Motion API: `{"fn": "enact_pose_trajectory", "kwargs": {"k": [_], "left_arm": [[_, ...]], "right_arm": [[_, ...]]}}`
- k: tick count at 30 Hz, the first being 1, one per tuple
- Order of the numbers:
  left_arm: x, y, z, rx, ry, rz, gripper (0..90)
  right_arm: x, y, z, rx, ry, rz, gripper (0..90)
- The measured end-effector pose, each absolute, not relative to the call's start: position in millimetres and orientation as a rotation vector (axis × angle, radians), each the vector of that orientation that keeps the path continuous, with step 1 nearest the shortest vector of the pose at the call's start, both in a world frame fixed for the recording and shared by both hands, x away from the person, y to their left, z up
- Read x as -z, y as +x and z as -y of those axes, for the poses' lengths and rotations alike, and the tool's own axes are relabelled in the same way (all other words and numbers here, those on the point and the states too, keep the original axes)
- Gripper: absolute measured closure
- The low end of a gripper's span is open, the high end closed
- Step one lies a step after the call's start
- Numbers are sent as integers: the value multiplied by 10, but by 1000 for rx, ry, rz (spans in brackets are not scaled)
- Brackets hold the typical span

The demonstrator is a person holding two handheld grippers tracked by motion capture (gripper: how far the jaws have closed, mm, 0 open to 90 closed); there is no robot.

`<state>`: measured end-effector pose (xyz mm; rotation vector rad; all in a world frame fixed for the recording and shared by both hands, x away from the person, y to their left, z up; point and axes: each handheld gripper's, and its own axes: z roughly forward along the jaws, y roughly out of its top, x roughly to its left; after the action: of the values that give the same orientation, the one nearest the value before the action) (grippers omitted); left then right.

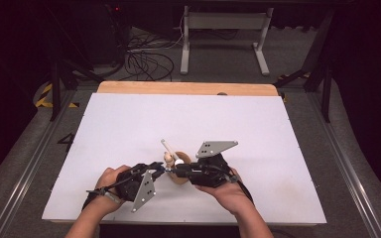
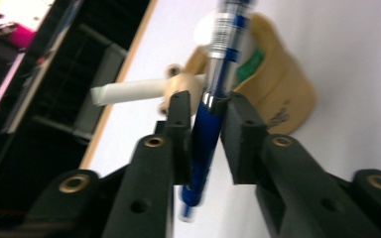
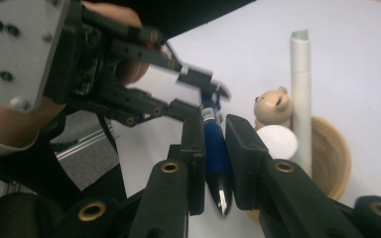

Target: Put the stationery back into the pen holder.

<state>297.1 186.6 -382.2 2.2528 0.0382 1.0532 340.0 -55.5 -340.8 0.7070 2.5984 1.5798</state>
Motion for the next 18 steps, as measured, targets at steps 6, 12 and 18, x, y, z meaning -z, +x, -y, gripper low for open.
{"fn": "enact_pose_trajectory", "kwargs": {"k": [6, 12, 18], "left_arm": [[3795, 2997, -1908, -984, 2221, -93, 794], [3752, 3064, -1998, -828, 2120, -201, 794], [3754, 3123, -2053, -724, 2068, -292, 794]], "right_arm": [[3394, 3403, 591, -1621, 684, -2575, 725], [3404, 3397, 594, -1679, 650, -2496, 703], [3443, 3411, 606, -1766, 647, -2408, 715]]}}
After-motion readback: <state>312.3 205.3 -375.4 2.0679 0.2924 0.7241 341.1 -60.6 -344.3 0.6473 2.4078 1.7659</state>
